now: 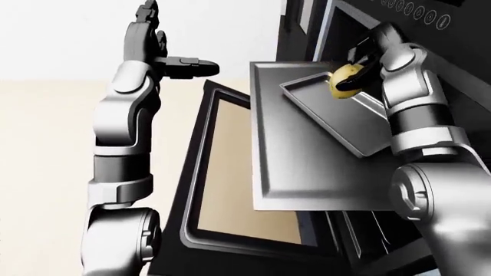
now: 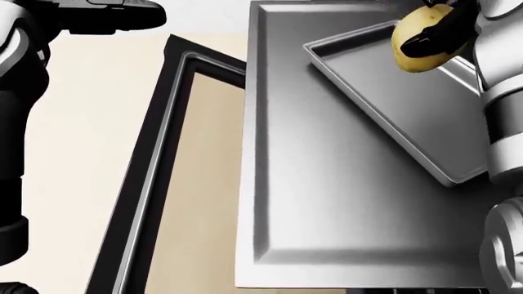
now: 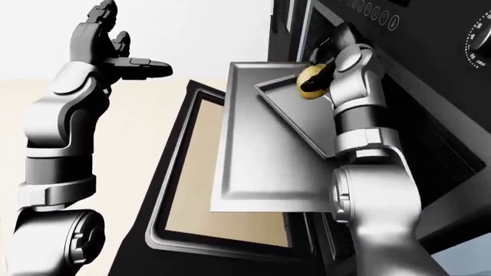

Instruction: Place the potato on the top rack of the oven.

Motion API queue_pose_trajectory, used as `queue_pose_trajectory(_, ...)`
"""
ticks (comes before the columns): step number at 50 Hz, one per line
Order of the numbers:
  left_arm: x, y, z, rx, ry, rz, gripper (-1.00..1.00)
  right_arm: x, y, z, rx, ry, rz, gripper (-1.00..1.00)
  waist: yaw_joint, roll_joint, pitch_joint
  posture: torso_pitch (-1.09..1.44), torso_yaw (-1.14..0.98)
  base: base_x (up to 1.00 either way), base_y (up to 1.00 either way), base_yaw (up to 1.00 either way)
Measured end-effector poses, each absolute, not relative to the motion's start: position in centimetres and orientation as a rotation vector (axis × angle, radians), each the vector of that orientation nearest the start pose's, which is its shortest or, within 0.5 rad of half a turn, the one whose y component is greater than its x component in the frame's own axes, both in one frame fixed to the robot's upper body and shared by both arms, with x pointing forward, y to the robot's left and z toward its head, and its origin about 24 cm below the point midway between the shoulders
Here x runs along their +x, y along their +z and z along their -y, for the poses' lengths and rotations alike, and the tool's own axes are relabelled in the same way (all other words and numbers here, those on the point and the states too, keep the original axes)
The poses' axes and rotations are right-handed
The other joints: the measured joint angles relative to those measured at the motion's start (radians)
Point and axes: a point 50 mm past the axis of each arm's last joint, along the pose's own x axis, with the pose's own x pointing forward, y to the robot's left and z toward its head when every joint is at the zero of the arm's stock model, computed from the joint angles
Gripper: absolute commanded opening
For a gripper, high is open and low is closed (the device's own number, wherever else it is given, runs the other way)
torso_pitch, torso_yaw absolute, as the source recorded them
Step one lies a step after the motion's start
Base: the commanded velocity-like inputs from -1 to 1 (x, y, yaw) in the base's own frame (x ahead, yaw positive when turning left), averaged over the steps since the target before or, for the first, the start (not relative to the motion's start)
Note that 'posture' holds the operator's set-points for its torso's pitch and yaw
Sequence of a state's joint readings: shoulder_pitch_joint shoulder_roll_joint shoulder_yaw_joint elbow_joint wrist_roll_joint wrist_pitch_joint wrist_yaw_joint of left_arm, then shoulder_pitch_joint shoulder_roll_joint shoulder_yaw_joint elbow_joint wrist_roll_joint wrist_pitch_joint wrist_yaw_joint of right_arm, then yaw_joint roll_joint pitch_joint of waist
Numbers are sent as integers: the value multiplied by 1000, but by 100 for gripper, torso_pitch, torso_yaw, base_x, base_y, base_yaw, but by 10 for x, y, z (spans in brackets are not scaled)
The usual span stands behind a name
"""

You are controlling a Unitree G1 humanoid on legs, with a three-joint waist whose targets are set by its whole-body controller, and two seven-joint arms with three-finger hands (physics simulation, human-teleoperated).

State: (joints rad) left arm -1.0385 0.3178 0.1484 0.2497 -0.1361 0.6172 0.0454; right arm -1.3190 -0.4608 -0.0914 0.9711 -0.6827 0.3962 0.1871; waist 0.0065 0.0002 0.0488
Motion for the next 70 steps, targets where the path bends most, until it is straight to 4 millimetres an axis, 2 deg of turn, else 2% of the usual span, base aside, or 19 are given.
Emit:
queue_pose_trajectory(11,378,278,-175,71,43,191,100,415,256,246,-813,-345,-136,-100,-2,2,-5,0,0,0,0,0)
queue_pose_trajectory(19,377,274,-175,71,44,181,100,415,249,248,-787,-366,-126,-100,-4,-1,-7,0,0,0,0,0)
queue_pose_trajectory(21,378,274,-175,71,41,181,100,416,246,248,-778,-369,-119,-86,-3,-2,-8,0,0,0,0,0)
queue_pose_trajectory(22,377,275,-175,71,42,182,100,416,244,248,-773,-371,-117,-85,-3,-3,-8,0,0,0,0,0)
queue_pose_trajectory(33,377,273,-175,69,45,180,100,417,235,244,-750,-367,-118,-100,-1,-5,-8,0,0,0,0,0)
queue_pose_trajectory(37,377,273,-175,69,46,181,100,417,232,242,-749,-363,-119,-98,-1,-6,-8,0,0,0,0,0)
queue_pose_trajectory(44,378,273,-176,68,49,179,100,417,228,243,-748,-364,-125,-81,0,-7,-8,0,0,0,0,0)
queue_pose_trajectory(48,379,274,-176,69,48,179,100,417,226,243,-752,-363,-130,-80,0,-7,-8,0,0,0,0,0)
queue_pose_trajectory(51,379,274,-175,70,46,181,100,417,223,244,-756,-363,-132,-69,0,-7,-9,0,0,0,0,0)
queue_pose_trajectory(53,379,274,-176,70,46,183,100,417,222,244,-757,-364,-133,-55,0,-7,-8,0,0,0,0,0)
queue_pose_trajectory(62,379,273,-176,69,45,178,100,416,214,245,-753,-362,-145,-47,0,-7,-8,0,0,0,0,0)
queue_pose_trajectory(63,379,273,-176,69,46,178,100,416,214,245,-752,-361,-147,-32,0,-7,-8,0,0,0,0,0)
queue_pose_trajectory(64,379,272,-176,68,46,178,100,416,213,244,-751,-361,-148,-4,0,-7,-8,0,0,0,0,0)
queue_pose_trajectory(70,379,270,-175,68,43,175,100,417,216,242,-744,-353,-128,1,1,-7,-10,0,0,0,0,0)
